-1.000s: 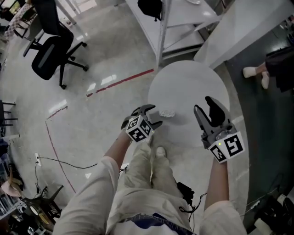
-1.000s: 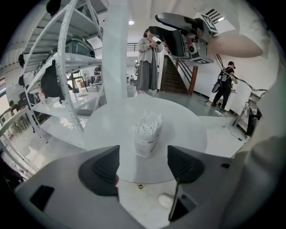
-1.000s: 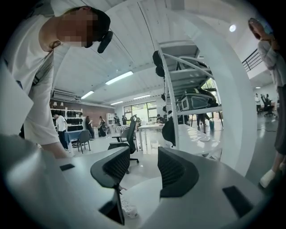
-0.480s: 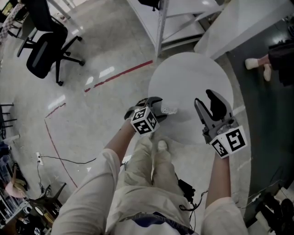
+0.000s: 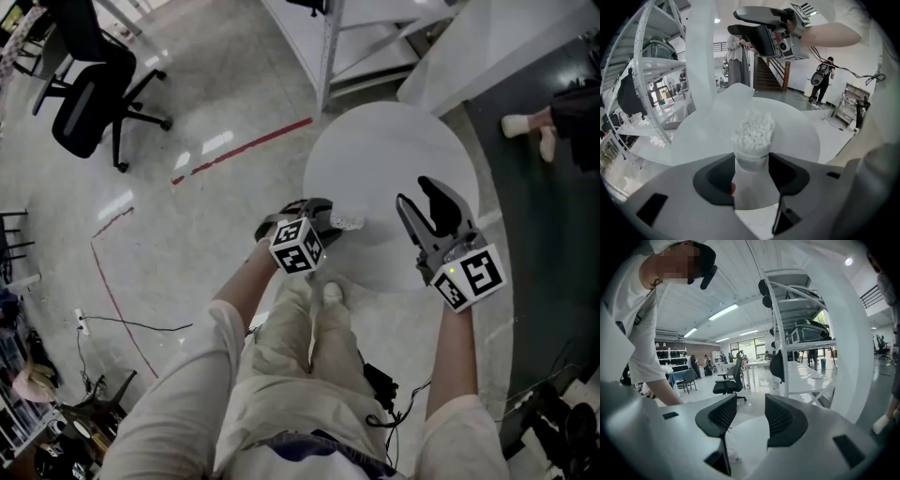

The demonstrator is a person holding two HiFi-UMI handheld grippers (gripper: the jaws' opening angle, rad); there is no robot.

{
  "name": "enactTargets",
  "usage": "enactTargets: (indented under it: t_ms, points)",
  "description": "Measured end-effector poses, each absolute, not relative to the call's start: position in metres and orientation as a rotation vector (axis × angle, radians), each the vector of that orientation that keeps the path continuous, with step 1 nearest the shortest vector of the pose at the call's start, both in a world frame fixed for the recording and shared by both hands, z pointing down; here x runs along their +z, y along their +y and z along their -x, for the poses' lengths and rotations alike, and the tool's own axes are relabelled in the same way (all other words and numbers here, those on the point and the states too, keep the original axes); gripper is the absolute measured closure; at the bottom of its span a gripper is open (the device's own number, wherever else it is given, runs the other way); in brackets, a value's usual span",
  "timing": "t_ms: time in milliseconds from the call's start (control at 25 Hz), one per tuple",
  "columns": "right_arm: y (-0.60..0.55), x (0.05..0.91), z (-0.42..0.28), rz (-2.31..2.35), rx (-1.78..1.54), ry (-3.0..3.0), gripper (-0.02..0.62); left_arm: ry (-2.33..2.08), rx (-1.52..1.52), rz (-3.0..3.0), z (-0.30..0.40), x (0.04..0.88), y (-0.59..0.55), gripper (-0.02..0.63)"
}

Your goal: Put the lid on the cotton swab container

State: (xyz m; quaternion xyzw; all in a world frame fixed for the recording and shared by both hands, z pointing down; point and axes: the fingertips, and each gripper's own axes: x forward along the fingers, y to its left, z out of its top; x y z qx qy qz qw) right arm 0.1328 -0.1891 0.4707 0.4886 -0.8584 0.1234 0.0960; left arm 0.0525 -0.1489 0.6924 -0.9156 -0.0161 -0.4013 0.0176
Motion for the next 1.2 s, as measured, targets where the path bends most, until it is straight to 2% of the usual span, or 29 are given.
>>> enactTargets:
  t_ms: [400,880,1200]
  points:
    - [-0.205,0.506,-0.101,-1.214,0.465,-2.518,0.438,-0.059,-1.259,2.825,-0.054,0.69,-0.147,0.387]
    - [-0.198,0.579,-0.065,-0.883,0.552,-2.309,0.563,-0.055,-1.284,2.817,-0.054,0.694,-0.149,0.387]
    - [-0.18,0.59,-0.06,-0.811,0.585,-2.271,0.586,-0.049,-1.292,2.814,-0.052,0.694,-0.148,0.387]
